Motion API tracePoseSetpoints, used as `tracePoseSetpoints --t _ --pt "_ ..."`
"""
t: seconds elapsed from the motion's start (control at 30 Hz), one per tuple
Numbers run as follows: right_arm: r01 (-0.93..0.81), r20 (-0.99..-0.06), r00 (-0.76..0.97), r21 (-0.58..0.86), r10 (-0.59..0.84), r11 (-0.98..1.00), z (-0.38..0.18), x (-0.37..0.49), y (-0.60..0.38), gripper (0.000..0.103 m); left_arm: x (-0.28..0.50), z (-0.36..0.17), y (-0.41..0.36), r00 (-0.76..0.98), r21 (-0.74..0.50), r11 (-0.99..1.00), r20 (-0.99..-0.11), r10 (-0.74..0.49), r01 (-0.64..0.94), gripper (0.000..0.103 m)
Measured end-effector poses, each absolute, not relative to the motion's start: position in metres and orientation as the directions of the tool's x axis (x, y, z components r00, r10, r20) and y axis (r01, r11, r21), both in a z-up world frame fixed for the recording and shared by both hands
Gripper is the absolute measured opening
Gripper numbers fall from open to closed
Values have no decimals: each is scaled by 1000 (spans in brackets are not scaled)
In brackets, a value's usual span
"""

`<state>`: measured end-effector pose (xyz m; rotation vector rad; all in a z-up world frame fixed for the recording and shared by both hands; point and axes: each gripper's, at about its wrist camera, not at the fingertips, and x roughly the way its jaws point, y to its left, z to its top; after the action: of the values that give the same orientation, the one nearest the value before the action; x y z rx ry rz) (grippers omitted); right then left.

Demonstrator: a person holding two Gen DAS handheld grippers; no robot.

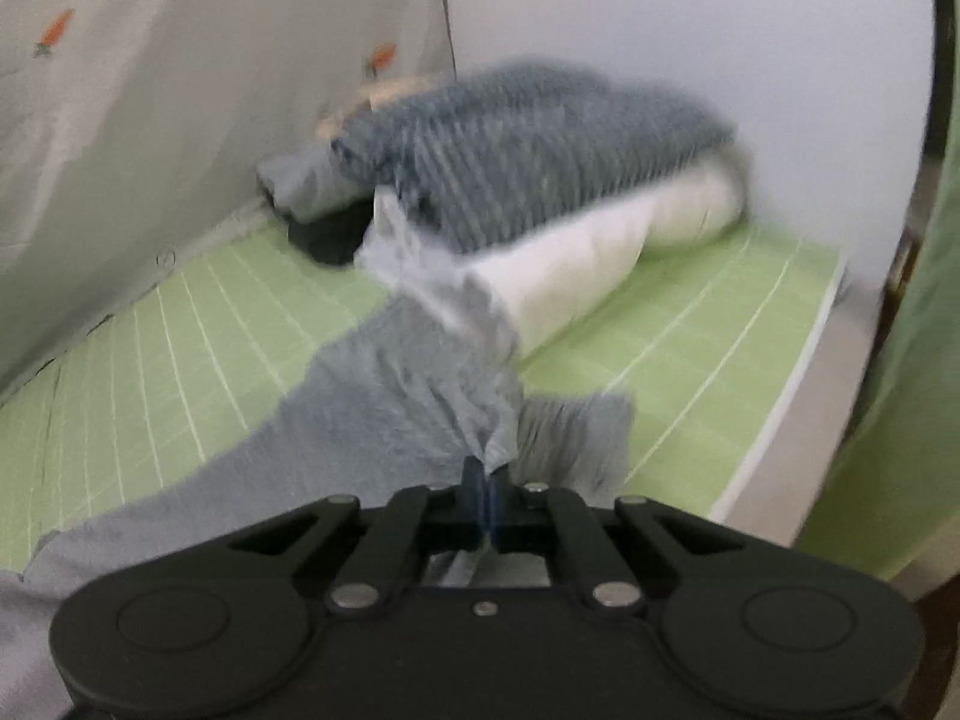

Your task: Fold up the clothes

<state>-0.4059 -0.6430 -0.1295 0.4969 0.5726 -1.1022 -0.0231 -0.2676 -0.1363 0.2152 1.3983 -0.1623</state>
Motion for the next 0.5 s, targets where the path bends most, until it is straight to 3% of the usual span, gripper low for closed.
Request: tracePoseSetpoints --t 0.2,0.27,0.3,0.5 --pt "928 -731 346 172 -588 332 -154 -415 -660 8 -23 -136 -264 170 60 970 -985 20 235 103" --pt "920 -714 382 234 -587 314 -154 -422 -661 30 -24 -137 -274 169 64 971 -985 25 229 103" --pt "912 -701 406 271 -586 307 -154 -426 -664 48 -26 -136 -277 170 66 972 -985 28 225 103" --pt "844 -668 521 496 -531 203 -168 -443 -701 60 -41 -133 -296 177 75 976 -983 38 206 103"
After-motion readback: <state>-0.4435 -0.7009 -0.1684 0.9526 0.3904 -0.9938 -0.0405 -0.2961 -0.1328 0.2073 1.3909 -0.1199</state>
